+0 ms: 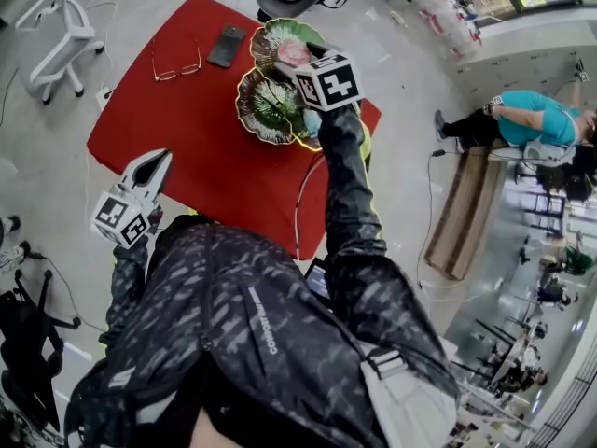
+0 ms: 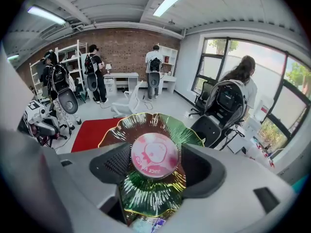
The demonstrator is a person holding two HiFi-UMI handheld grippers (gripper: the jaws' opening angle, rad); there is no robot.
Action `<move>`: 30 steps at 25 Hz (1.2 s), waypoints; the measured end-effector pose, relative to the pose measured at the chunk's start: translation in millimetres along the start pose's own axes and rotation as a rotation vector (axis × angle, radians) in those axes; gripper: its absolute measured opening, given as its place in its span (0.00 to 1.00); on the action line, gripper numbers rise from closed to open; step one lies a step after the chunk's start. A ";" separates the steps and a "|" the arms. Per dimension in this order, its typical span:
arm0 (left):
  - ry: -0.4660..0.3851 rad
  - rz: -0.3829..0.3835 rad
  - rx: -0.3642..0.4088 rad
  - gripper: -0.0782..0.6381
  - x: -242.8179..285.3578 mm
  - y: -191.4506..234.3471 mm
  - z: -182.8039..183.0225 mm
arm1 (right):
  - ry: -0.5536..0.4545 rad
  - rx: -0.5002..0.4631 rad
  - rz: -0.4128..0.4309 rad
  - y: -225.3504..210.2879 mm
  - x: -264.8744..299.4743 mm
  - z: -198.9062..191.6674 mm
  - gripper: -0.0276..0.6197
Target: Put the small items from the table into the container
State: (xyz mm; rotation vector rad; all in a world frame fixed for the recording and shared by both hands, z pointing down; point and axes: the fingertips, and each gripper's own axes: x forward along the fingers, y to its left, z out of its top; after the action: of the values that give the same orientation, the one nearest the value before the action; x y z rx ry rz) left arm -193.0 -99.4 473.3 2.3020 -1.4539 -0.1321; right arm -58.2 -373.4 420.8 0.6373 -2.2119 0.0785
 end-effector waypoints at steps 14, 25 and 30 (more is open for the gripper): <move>0.005 -0.068 0.022 0.13 3.9 -21.2 -1.7 | -0.112 -0.066 -0.076 17.3 -55.2 6.8 0.52; 0.041 -0.049 0.073 0.13 -4.4 -86.2 -16.8 | -0.180 -0.027 0.019 62.1 -102.4 -51.3 0.52; 0.010 -0.047 0.056 0.13 4.7 -130.1 -18.6 | -0.189 -0.033 0.097 79.7 -121.6 -80.3 0.52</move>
State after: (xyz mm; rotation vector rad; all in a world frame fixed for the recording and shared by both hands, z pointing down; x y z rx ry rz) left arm -75.7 -50.0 440.1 2.3793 -1.4155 -0.0941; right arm 26.4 -232.4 397.7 0.5374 -2.4216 0.0330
